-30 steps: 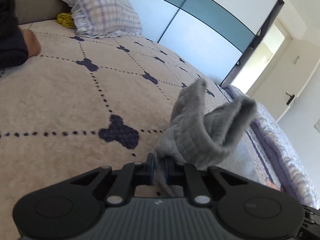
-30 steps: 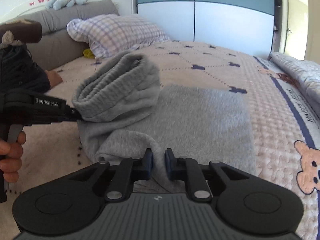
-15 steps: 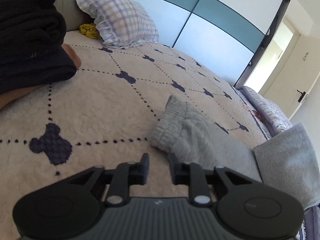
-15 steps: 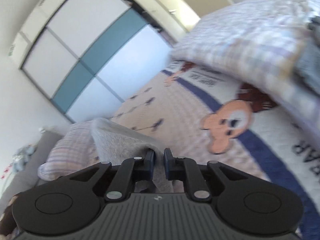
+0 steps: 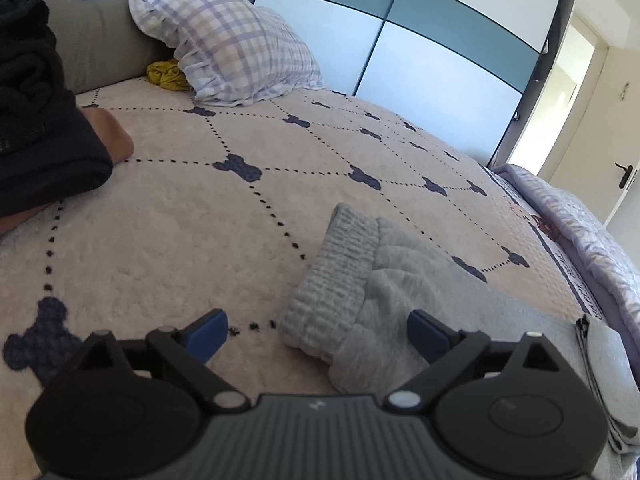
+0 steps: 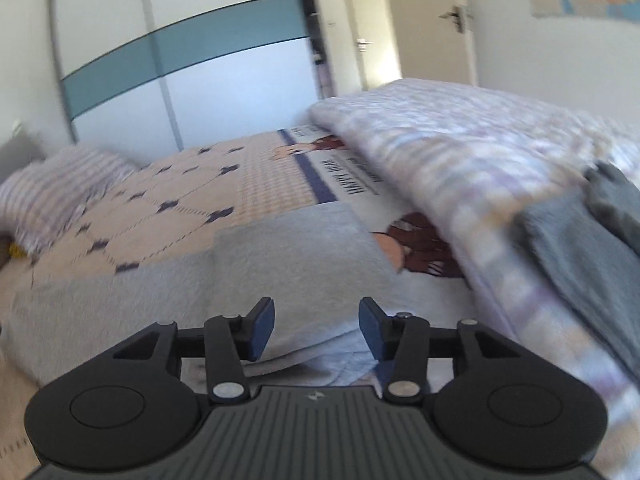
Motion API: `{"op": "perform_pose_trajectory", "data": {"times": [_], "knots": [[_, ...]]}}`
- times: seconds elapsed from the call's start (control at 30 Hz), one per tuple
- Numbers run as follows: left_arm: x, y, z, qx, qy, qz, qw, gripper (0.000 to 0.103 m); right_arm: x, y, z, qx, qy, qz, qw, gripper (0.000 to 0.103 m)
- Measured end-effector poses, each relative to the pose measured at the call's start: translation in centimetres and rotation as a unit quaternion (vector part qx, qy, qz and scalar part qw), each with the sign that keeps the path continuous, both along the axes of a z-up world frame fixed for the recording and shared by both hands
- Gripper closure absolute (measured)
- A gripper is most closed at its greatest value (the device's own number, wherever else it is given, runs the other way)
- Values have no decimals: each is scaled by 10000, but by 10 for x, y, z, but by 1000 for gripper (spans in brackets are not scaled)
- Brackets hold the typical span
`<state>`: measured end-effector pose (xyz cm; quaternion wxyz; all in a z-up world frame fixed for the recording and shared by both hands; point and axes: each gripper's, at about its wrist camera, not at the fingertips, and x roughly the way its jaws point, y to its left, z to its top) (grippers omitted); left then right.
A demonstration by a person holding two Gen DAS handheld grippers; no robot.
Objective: Fold clothes
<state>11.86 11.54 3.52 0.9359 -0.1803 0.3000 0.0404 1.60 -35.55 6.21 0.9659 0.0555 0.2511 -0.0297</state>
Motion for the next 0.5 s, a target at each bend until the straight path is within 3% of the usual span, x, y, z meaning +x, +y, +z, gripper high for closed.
{"op": "perform_pose_trajectory", "data": {"times": [0.07,0.1,0.2,0.3,0.4,0.5], "knots": [[11,-4,-6,5,53,-62,10000,23,16,26,-6,-528,183,630,9964,48],[14,-6,-5,29,27,-83,10000,38,26,37,-8,-766,275,907,9925,48],[19,-12,-2,149,-85,-184,9997,48,52,66,-18,-1406,549,1284,9802,50],[18,-9,4,189,-188,-342,9991,55,73,78,-29,-1694,987,1215,9730,82],[13,0,12,21,-295,-448,9986,61,66,80,-25,-1653,853,1042,9770,92],[-1,11,29,-278,-554,-489,9969,65,55,82,-11,-1732,547,857,9796,95]]}}
